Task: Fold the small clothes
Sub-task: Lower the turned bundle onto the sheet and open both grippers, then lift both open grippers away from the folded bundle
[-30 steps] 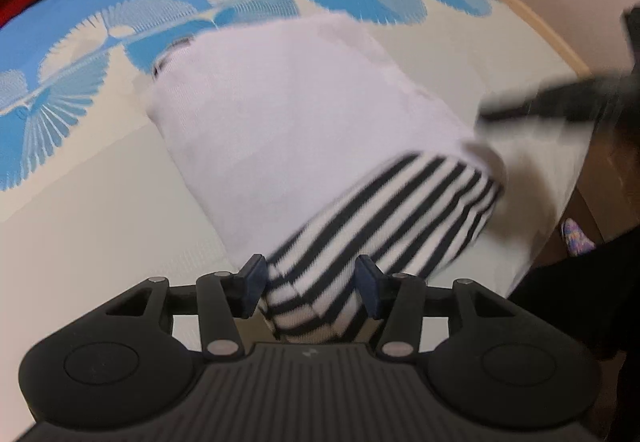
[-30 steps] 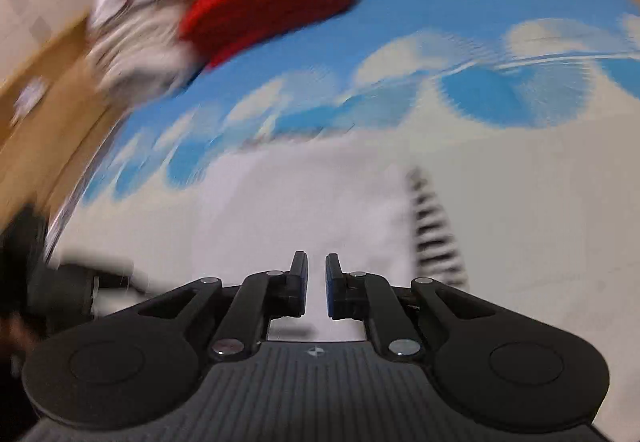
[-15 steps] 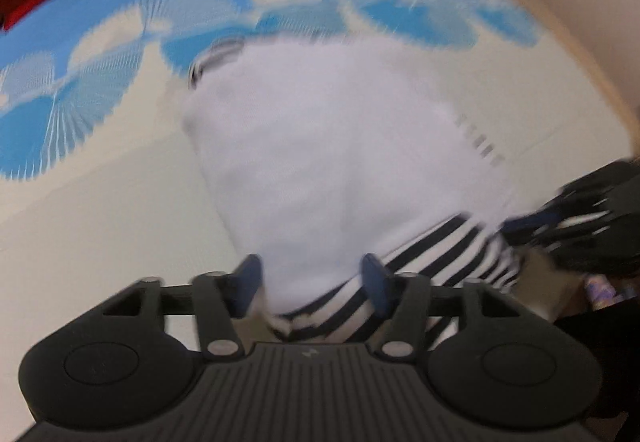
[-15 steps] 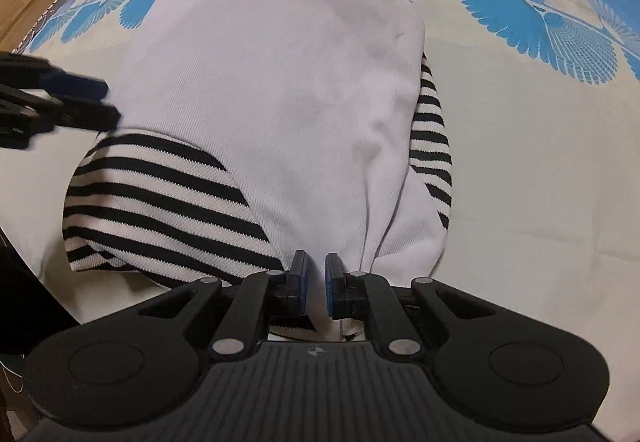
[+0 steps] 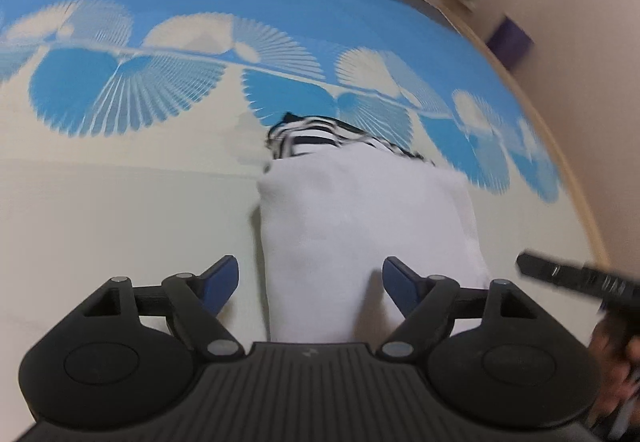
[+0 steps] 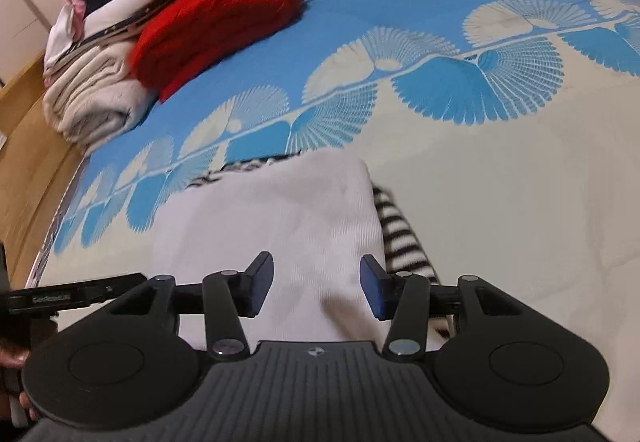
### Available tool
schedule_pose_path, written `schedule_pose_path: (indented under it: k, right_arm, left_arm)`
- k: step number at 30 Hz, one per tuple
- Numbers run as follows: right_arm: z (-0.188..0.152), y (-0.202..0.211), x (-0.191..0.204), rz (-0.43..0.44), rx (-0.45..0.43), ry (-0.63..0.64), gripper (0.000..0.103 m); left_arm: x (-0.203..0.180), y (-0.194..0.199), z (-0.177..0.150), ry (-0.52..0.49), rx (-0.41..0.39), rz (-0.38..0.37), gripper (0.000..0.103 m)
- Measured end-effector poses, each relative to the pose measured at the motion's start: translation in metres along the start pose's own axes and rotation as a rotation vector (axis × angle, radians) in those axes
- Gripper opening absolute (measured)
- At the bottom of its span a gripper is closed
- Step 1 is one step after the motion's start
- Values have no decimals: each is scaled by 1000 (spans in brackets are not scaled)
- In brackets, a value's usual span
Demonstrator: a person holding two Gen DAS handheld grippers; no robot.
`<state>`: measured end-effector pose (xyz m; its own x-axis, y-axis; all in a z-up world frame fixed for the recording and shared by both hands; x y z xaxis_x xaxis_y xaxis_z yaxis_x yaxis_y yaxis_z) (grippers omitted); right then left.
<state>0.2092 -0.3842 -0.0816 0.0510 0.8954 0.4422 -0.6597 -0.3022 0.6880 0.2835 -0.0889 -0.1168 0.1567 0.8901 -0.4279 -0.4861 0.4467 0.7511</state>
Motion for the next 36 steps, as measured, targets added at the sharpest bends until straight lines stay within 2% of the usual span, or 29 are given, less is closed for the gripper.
schedule_pose_path:
  k: [4,6,10,14,16,17,18,19,21,23,25,26,27,30,33,35,36]
  right_arm:
    - [-2,-29,-4,-68,27,-15,55]
    - [-5,-43,-6,-104,58,-26,55]
    - [-16,-65,-21,-205,138,-22,54]
    - [-22,-76,-30,-220,173,-47,55]
    - [-24,-80,-32,-222,182,-60,54]
    - [-23,-82,-33,-227,183,-70,54]
    - [-23,-83,-33,-235,182,-78,54]
    - [-20,-84,-31,-243,178,-88,51]
    - [-12,-86,-24,-235,155,-126,49]
    - [0,-89,-12,-215,119,-142,49]
    - [12,-91,2,-212,75,-123,49]
    - [18,-91,10,-211,51,-109,49]
    - [22,-89,18,-206,25,-100,49]
    - [30,-75,43,-133,-47,-75,49]
    - [26,-65,70,-52,-57,13,51]
    - [16,-68,82,-39,-6,96,51]
    - [7,-73,84,-60,41,139,51]
  left_arm:
    - [11,-24,10,144,25,-83,85]
    - [16,-39,14,188,55,-117,89]
    - [27,-74,20,268,114,-180,91]
    - [31,-105,23,331,138,-238,90]
    - [27,-112,27,293,118,-239,72]
    - [23,-112,31,254,119,-234,49]
    - [20,-109,37,216,122,-221,39]
    - [19,-102,47,193,107,-212,36]
    - [12,-80,71,110,26,-201,36]
    - [12,-60,94,7,-62,-147,38]
    - [25,-49,110,-42,-119,-82,42]
    - [33,-45,114,-41,-137,-53,47]
    - [43,-42,117,-24,-155,-26,56]
    - [67,-23,123,-30,-186,64,65]
    - [64,9,117,-92,-211,60,71]
    - [51,21,99,-155,-163,-7,70]
    - [42,19,85,-210,-121,-20,69]
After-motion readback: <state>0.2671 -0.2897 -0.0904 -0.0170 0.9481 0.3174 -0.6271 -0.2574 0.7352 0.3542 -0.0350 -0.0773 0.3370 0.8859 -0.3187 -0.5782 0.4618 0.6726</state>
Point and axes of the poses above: each gripper's, at about its wrist camera, not at the fingertips, and y roughly against the way its jaws point, x to its left, z to its top, the point moved 8 cm from there along -y, roughly the way its jaws point, and after that the axes turned 1 degree about -z, right-handed, at the moved point
